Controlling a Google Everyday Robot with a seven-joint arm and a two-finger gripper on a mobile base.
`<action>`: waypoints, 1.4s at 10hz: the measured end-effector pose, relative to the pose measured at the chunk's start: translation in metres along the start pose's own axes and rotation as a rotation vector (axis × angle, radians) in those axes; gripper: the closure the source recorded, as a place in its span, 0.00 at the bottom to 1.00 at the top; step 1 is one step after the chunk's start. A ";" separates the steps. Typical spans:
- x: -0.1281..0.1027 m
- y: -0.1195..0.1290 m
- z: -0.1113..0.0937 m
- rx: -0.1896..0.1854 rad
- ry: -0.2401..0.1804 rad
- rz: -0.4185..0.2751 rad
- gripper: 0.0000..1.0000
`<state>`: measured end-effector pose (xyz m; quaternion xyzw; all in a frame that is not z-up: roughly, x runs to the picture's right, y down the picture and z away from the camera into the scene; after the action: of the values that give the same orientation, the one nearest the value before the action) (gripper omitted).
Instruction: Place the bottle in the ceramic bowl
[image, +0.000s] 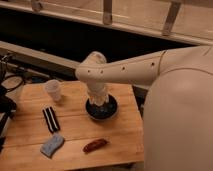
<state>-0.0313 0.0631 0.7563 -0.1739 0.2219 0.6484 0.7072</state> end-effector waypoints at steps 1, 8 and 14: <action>-0.001 0.000 0.006 0.015 0.013 0.005 1.00; 0.004 0.006 0.006 0.010 0.027 -0.001 0.48; 0.004 0.010 0.006 0.011 0.031 -0.005 0.13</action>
<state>-0.0403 0.0706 0.7591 -0.1806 0.2358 0.6427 0.7062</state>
